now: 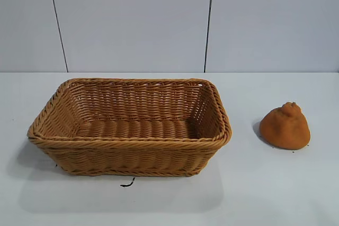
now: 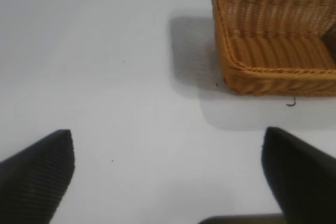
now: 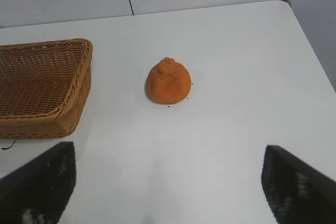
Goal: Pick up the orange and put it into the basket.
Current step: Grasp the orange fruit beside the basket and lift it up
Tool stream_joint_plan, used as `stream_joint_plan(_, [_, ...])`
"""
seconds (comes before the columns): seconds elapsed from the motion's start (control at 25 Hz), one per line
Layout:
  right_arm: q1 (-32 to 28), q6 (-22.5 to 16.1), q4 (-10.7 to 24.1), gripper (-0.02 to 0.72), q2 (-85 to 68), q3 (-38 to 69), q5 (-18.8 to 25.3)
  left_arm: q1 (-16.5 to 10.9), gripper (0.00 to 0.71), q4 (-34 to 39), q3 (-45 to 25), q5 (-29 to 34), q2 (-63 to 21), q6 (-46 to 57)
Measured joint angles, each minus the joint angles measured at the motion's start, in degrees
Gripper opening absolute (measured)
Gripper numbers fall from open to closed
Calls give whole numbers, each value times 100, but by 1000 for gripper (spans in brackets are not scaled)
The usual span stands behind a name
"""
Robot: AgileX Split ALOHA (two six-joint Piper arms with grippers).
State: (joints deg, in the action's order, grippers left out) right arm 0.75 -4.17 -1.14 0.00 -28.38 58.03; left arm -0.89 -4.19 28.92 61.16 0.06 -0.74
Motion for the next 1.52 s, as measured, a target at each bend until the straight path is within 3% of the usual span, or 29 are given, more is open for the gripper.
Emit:
stream_joint_plan(0.32, [0,0,0,659,2195,-761,-171,0,695,0,0,20,-38,0])
stream_joint_plan(0.88, [0,51,0,659,7122,-3435,-268,0,696,0,0,20,-38,0])
stream_joint_plan(1.16, [0,268,0,659,8866,-4549,14,0,696,0,0,20,-38,0])
stream_joint_plan(1.52, [0,417,-105,659,10671,-5229,-9,0,696,0,0,20,-38,0])
